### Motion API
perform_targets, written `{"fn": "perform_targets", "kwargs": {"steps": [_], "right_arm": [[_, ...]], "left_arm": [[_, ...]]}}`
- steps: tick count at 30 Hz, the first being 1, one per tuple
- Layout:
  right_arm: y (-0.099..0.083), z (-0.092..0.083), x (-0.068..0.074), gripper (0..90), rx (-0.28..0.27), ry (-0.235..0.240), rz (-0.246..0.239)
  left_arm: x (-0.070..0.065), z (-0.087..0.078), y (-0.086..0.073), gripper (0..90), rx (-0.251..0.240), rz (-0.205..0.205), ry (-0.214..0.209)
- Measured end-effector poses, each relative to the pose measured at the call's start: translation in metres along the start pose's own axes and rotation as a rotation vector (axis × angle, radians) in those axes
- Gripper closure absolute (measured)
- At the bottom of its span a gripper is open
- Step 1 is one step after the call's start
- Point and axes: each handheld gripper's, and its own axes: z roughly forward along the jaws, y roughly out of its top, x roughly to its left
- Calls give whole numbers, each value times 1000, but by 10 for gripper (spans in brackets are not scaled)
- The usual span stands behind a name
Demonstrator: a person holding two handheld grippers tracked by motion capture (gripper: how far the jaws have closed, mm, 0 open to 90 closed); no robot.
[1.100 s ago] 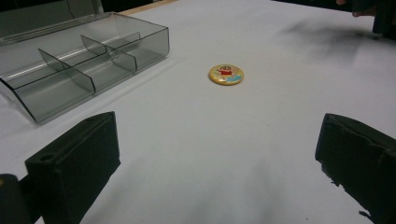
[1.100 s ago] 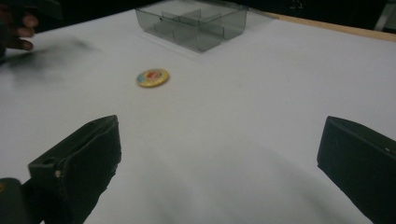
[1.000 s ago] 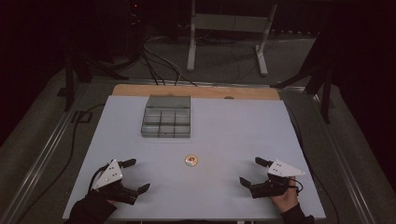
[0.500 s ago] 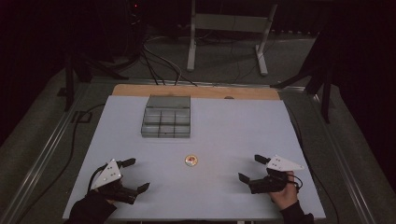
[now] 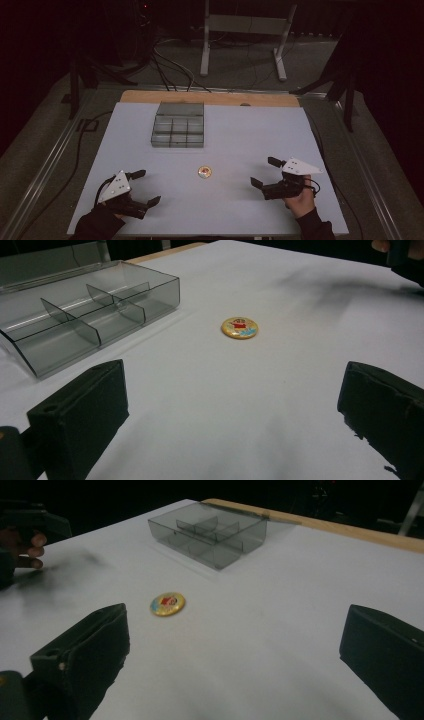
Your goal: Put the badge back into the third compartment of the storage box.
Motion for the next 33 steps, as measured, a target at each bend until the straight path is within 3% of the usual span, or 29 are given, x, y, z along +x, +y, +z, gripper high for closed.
{"fn": "perform_targets", "kwargs": {"steps": [9,33], "right_arm": [[18,18,3,0,-28,32,-21],[46,81,23,0,20,141,-64]], "left_arm": [[0,1,0,3,5,-1,1],[-1,0,0,3,-3,-5,-3]]}}
